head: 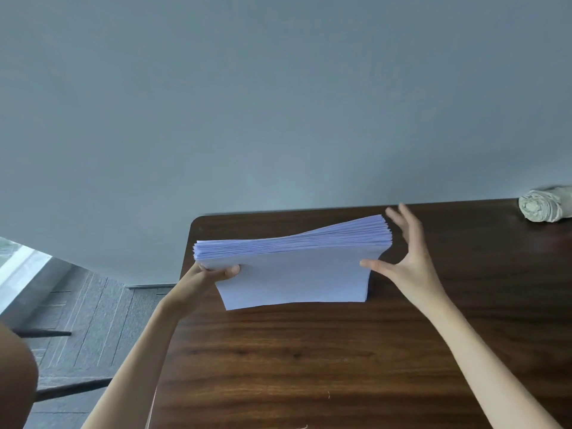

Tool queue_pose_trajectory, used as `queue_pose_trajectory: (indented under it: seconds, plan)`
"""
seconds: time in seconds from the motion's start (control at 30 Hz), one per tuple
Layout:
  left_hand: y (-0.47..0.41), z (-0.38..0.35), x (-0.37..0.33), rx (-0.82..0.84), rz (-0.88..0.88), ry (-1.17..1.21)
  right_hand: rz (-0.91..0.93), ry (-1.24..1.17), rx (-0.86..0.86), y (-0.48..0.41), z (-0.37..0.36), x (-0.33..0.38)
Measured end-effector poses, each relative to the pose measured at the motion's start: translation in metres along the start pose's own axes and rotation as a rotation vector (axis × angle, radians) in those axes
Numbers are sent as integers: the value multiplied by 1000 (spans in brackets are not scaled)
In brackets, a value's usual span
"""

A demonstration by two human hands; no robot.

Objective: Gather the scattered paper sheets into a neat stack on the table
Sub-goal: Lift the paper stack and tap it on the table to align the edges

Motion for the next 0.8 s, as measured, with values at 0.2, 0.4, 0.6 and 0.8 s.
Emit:
queue_pose_trajectory:
  seconds: [0.2, 0.4, 0.6, 0.8]
  plan:
    - [3, -1, 1, -90, -38, 137, -123, -128, 118, -17, -23, -15]
    - [4, 3, -13, -198, -139, 202, 106, -92, -130, -17, -21, 9]
    - [-3, 6, -2, -235, -130, 154, -203, -269, 194, -10, -51, -18]
    - [10, 11, -39, -313, -217, 63, -235, -366, 239, -15, -56, -15]
Point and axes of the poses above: each hand's wrist, its own y-axis away from the middle knuckle, its own z-axis out of the back of the hand, x = y × z, the point moved 6 cm from there along -y, towards the middle knuckle, and after that the axes turned 4 degrees about z, right-handed, at the moved point
